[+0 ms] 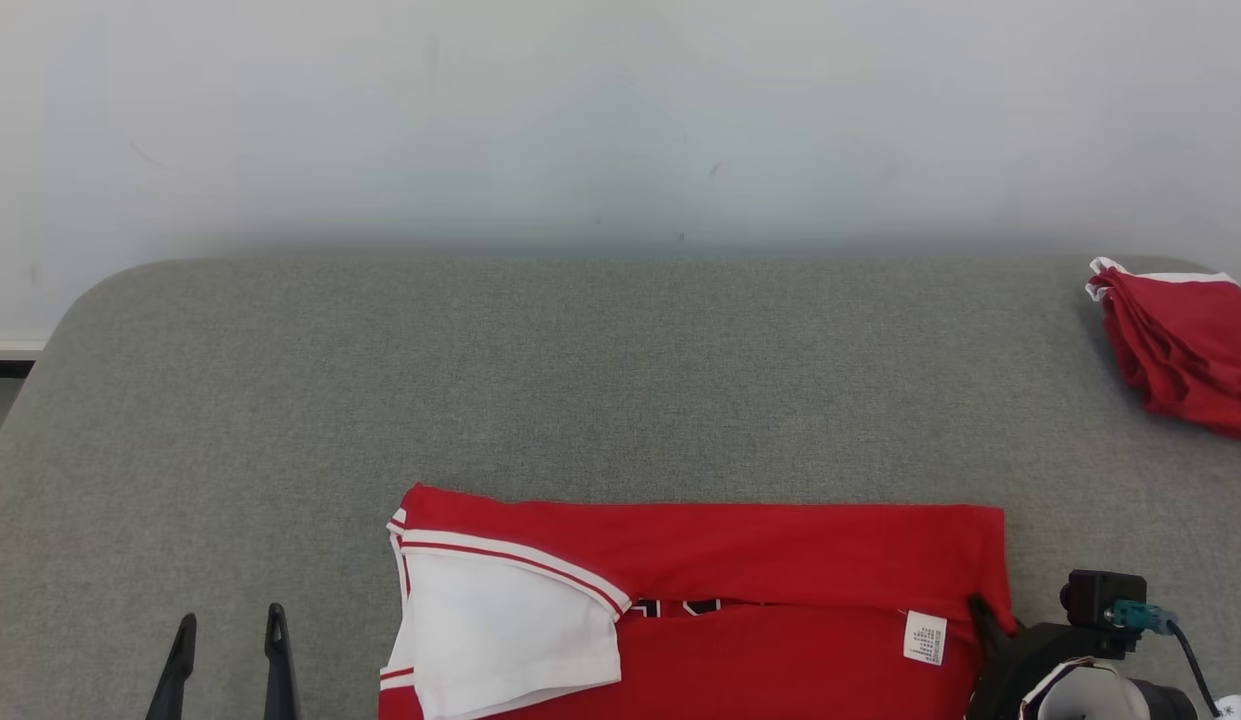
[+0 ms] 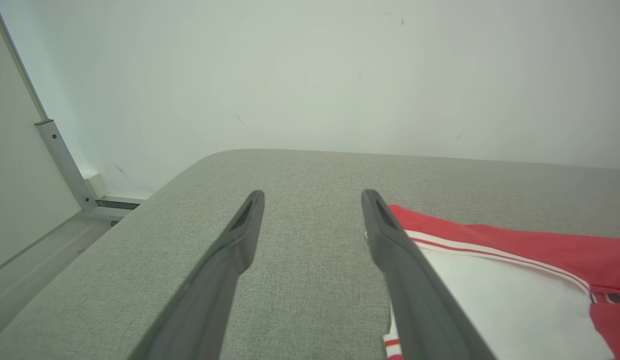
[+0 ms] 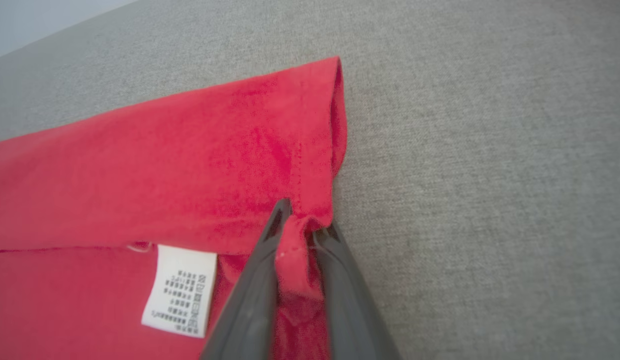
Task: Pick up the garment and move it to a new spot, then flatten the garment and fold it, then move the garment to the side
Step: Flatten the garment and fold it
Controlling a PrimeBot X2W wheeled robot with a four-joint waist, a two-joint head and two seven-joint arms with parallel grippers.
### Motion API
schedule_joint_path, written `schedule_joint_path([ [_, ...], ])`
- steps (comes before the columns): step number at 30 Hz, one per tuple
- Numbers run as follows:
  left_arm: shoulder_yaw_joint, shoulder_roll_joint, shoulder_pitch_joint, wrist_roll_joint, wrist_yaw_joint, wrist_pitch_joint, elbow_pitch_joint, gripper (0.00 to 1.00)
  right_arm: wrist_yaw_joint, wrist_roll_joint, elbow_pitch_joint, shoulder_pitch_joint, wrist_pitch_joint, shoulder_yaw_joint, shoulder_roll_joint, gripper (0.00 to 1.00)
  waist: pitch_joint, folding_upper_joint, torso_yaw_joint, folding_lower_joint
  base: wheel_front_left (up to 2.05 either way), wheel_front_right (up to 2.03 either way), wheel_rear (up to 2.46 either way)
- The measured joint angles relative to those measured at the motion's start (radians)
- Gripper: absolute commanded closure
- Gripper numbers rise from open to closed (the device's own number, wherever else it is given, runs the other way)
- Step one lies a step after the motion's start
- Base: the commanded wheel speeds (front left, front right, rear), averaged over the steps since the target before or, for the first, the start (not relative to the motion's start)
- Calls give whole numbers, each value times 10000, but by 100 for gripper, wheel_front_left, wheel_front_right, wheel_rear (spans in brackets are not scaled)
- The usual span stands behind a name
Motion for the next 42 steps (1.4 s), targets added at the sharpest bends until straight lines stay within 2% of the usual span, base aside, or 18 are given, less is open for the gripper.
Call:
schedule_joint_path([
  [6,153,-102,-3,98,-98,0,33,0,0,176,165,-236,-408,90,-205,100,-16,0,-57,0,0,0,0],
  [17,422,-313,-27,295,-238,0,186,0,0,311,616,-587,-842,-82,-1831,100,-147,1,-304,0,0,0,0],
  [20,525,-345,0,322,-261,0,196,0,0,351,581,-640,-886,-138,-2086,100,-215,0,-408,0,0,0,0],
  [24,646,-387,52,391,-272,0,182,0,0,639,79,-662,-788,-96,-2075,100,-314,0,-546,0,0,0,0],
  [32,771,-460,98,424,-360,0,173,0,-2,1185,-2084,-406,-347,330,-1551,100,-465,0,-725,0,0,0,0],
  [42,677,-527,79,512,-527,0,280,0,-2,1300,-4970,376,729,1108,-232,100,-453,0,-457,0,0,0,0],
])
